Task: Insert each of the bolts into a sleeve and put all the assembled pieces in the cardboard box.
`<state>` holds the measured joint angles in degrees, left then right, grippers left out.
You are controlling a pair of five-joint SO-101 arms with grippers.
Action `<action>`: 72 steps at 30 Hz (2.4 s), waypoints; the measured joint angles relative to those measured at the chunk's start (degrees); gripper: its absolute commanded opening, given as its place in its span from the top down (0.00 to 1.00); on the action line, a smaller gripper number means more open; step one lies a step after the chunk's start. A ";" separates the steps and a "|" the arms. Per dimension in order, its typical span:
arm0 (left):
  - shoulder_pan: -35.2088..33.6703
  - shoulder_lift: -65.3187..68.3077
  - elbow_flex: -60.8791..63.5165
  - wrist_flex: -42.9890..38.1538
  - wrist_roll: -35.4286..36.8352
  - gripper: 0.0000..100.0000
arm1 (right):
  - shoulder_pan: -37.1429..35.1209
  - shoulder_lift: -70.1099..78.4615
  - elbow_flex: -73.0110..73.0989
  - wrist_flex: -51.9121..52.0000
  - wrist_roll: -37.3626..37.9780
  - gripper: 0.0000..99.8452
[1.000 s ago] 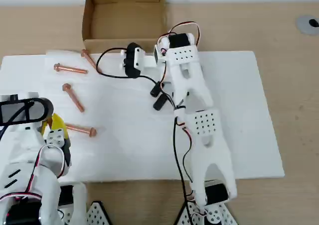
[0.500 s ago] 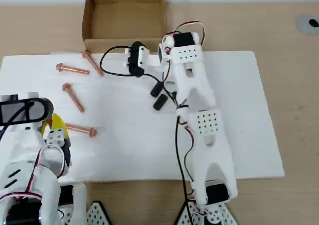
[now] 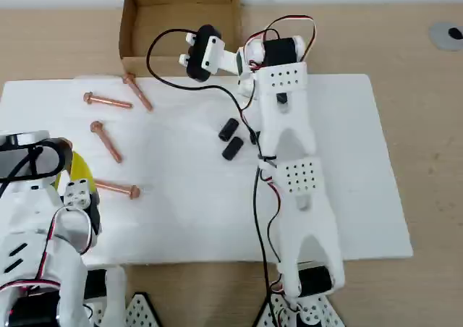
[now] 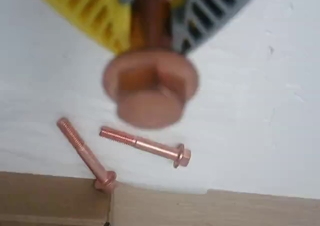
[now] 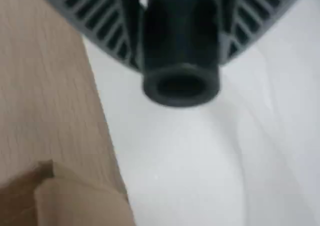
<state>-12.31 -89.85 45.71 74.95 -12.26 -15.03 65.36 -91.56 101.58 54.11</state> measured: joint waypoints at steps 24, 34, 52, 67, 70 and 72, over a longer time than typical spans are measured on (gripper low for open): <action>0.00 0.09 -0.88 -22.59 16.00 0.99 | -6.51 -74.55 39.82 0.00 -58.73 0.99; 2.81 0.09 -0.88 -24.44 16.09 0.99 | -27.69 -109.10 96.97 -15.91 -59.08 0.99; 29.01 0.35 -2.81 -19.52 9.05 0.99 | -34.90 -125.45 162.11 -81.93 -59.43 0.99; 30.77 -6.51 -1.76 -19.25 8.97 0.99 | -35.16 -125.89 161.41 -82.99 -66.55 0.99; 28.57 -7.74 0.53 -19.87 9.23 0.99 | -35.16 -125.89 160.18 -82.99 -68.13 0.99; 26.90 -8.09 2.29 -21.80 10.37 0.99 | -35.16 -125.89 160.09 -83.96 -68.66 0.99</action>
<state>14.59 -97.93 48.00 53.14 -1.89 -50.20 -60.53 68.53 17.63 -14.55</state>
